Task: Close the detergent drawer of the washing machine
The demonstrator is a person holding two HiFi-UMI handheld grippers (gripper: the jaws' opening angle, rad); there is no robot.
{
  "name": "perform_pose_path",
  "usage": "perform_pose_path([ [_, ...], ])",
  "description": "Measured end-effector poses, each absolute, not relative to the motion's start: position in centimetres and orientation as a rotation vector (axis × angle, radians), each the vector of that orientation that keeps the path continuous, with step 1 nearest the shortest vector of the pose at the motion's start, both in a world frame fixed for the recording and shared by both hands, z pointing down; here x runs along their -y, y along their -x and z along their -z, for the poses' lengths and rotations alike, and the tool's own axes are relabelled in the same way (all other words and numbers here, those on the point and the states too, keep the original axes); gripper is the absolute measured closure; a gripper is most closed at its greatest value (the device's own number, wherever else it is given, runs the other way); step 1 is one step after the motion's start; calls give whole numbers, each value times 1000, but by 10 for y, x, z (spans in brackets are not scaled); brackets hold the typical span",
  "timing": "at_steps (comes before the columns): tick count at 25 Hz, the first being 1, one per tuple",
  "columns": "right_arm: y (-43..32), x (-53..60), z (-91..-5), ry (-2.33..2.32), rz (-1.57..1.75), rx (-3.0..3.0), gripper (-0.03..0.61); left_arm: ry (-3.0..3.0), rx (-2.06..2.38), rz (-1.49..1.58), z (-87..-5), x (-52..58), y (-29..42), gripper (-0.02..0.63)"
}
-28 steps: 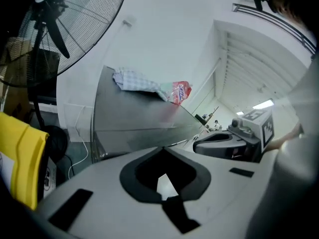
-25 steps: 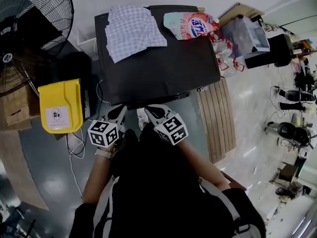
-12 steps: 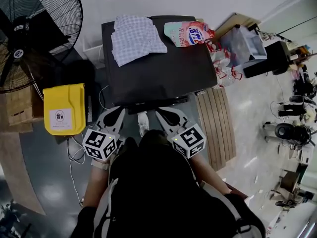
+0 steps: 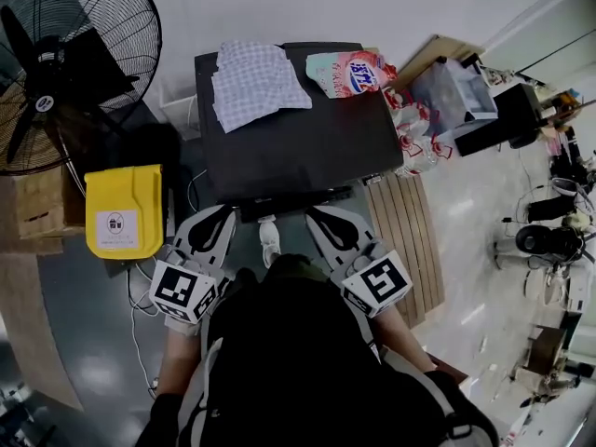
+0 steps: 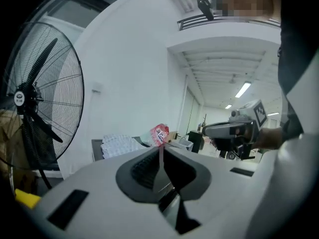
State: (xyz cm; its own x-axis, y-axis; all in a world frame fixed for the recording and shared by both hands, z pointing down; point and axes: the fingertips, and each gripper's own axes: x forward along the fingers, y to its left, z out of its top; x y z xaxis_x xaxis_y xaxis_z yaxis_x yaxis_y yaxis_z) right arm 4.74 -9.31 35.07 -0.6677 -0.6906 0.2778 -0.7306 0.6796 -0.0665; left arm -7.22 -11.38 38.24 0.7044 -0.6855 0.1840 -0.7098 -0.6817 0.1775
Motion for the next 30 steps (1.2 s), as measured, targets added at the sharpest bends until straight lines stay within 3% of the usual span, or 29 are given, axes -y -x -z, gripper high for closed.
perform_pose_path([
  [4, -52, 84, -337, -1165, -216, 2669, 561, -2735, 1104, -154, -364, 106, 66, 597],
  [7, -54, 78, -333, -1182, -200, 2667, 561, -2766, 1108, -187, -361, 100, 61, 555],
  [30, -48, 31, -344, -1209, -236, 2674, 561, -2743, 1084, -142, -362, 59, 62, 572],
])
